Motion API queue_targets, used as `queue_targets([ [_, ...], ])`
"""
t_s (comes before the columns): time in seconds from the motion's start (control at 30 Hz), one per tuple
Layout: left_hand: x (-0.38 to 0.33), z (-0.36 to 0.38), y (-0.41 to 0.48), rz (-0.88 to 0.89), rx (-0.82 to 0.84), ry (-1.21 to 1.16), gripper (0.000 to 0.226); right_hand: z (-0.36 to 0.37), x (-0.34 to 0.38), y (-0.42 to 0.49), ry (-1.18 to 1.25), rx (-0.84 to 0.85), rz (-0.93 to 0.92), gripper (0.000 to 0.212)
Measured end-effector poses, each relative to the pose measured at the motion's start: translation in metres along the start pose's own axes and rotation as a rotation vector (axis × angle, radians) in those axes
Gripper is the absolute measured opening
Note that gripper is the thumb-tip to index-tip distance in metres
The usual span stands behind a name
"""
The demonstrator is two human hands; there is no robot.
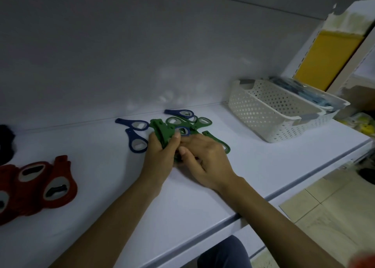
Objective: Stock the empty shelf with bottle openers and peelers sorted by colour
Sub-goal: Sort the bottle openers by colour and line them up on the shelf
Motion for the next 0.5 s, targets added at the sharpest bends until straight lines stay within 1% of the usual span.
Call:
queue_targets([
  [0.07,0.004,0.000,0.001,-0.023,0.001,-0.002,0.017,-0.003,-0.005,0.000,-0.034,-0.076,0.115,0.030],
  [0.13,0.006,-0.001,0.000,-0.018,-0.017,0.026,0.016,-0.010,-0.019,-0.001,-0.155,-0.123,0.355,0.027],
  [0.2,0.006,0.000,-0.001,-0.019,-0.018,0.026,0.019,-0.017,-0.043,-0.007,-0.333,-0.081,0.662,0.023],
  [0.23,0.005,0.000,-0.001,-0.020,-0.011,0.015,0.018,-0.019,-0.053,-0.012,-0.418,-0.029,0.797,0.027],
  [0.27,0.006,0.001,-0.001,-0.018,-0.003,0.009,0.017,-0.020,-0.062,-0.017,-0.452,0.022,0.890,0.031],
  [0.3,0.006,0.001,-0.001,-0.014,0.008,0.013,0.018,-0.020,-0.066,-0.021,-0.429,0.043,0.932,0.032],
  [0.37,0.006,0.002,-0.002,-0.007,0.026,0.031,0.019,-0.017,-0.069,-0.022,-0.276,0.004,0.936,0.033],
  [0.43,0.007,0.002,-0.002,0.000,0.025,0.037,0.020,-0.017,-0.069,-0.021,-0.047,-0.062,0.997,0.033],
  [0.5,0.006,0.001,-0.002,0.006,0.005,0.033,0.022,-0.022,-0.071,-0.020,0.182,-0.174,1.095,0.024],
])
Point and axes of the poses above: each hand's wrist, its own y-axis towards the middle knuckle, its own z-axis out of the palm, x = y × z, the point moved 3 cm from there along y, towards the middle knuckle, and after that the axes turned 7 degrees about z, right-handed, at the moved point
